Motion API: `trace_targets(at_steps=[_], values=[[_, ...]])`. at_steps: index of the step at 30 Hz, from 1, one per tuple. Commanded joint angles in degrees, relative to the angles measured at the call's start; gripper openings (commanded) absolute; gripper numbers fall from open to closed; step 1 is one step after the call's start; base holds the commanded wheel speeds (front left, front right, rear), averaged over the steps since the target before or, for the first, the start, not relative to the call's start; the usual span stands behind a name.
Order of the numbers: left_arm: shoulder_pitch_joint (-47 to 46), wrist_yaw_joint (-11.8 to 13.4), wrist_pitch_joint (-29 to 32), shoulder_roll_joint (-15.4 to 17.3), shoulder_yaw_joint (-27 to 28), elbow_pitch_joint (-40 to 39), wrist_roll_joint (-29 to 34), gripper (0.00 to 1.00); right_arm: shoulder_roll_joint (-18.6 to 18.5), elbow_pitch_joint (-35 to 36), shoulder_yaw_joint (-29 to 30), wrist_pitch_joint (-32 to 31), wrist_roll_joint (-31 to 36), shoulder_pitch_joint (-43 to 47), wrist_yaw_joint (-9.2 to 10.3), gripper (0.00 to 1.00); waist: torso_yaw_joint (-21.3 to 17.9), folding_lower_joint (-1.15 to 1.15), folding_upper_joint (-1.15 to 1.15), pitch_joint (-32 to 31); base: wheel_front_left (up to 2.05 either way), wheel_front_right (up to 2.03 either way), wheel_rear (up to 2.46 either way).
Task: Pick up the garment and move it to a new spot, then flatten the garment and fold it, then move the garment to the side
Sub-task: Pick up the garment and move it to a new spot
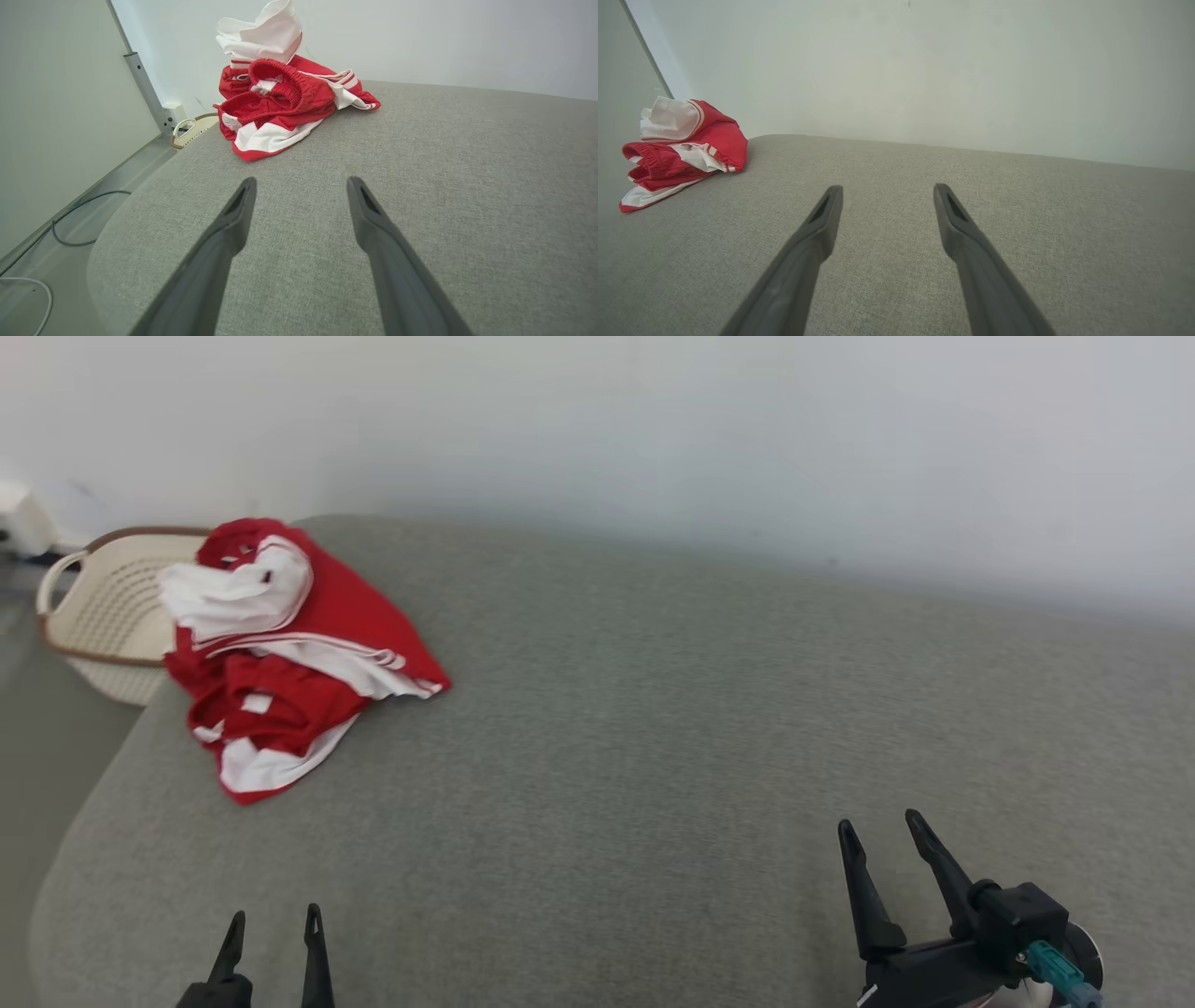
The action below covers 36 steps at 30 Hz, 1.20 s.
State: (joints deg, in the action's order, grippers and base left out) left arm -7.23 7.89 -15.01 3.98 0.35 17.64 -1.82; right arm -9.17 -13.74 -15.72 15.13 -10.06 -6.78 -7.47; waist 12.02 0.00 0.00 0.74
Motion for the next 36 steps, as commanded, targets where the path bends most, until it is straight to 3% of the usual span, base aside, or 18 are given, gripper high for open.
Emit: trace_targets(at_steps=[1,10,20,28,36], values=[[0.11,-0.2,-0.26,0.09,0.22,-0.27,-0.74,1.0,-0.31,0.07,-0.28,0.03,-0.44,-0.26,-0.04,1.0,4.71,0.0,0.0,1.33,0.0,0.0,0.0],[0.39,-0.73,-0.26,-0.62,1.12,-0.54,-1.48,1.0,-0.42,-0.21,-1.73,0.04,-1.08,-0.88,-0.04,1.0,7.87,0.0,0.0,2.62,0.0,0.0,0.0],[-8.59,-7.62,-0.25,-0.64,5.15,1.6,-5.83,1.0,-3.5,1.0,-2.59,0.04,-1.77,-3.17,-0.04,1.0,3.75,0.0,0.0,8.71,0.0,0.0,0.0],[-23.95,-11.37,-0.26,4.43,6.56,9.0,-3.75,1.0,-6.63,2.59,-2.7,0.04,-2.53,-5.26,-0.04,1.0,-0.27,0.0,0.0,15.45,0.0,0.0,0.0],[-37.69,-13.33,-0.26,9.56,5.42,15.09,-2.98,1.0,-8.1,3.45,-3.49,0.04,-3.13,-6.53,-0.04,1.0,-3.32,0.0,0.0,19.57,0.0,0.0,0.0]])
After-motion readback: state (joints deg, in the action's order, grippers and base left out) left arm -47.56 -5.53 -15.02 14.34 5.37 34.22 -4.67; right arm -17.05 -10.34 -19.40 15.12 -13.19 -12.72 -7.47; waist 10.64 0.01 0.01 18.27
